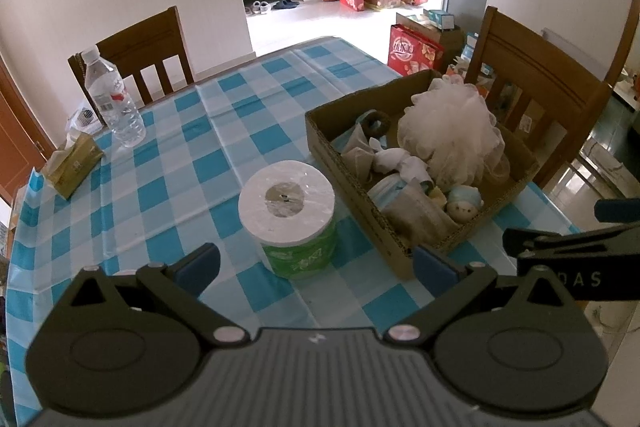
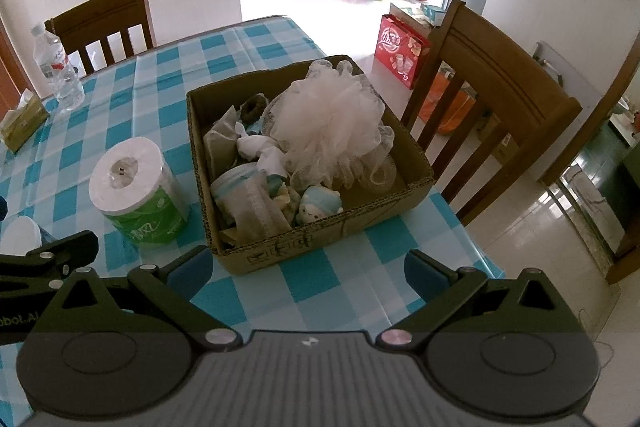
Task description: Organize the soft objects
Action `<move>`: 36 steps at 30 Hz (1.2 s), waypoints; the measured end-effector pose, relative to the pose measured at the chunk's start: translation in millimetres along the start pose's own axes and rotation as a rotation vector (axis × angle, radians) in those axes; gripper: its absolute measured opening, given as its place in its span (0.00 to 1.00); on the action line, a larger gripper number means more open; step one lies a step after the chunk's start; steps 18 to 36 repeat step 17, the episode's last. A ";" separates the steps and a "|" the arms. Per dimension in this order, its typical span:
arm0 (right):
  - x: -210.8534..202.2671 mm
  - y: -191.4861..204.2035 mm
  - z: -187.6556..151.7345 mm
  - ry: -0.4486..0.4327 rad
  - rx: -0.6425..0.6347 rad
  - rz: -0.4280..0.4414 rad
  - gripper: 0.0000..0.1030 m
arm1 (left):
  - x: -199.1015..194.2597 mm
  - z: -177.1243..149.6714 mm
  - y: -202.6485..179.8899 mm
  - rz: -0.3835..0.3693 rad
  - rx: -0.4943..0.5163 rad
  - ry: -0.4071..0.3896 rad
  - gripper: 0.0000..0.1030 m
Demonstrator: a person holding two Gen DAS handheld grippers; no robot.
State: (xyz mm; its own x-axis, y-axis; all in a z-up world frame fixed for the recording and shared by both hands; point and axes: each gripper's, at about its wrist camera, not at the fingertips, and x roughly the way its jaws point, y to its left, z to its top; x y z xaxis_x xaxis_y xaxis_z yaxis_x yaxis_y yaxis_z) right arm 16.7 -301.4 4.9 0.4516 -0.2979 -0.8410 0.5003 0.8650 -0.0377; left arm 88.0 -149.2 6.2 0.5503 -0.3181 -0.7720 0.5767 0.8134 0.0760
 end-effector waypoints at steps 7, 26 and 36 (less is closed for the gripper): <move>1.1 -1.5 0.0 -0.003 -0.003 0.004 1.00 | 0.2 -1.2 -0.7 0.003 0.000 0.001 0.99; 3.2 -4.9 0.8 -0.001 -0.014 0.014 1.00 | 2.6 -4.4 -3.2 0.006 -0.004 0.007 0.99; 3.2 -4.9 0.8 -0.001 -0.014 0.014 1.00 | 2.6 -4.4 -3.2 0.006 -0.004 0.007 0.99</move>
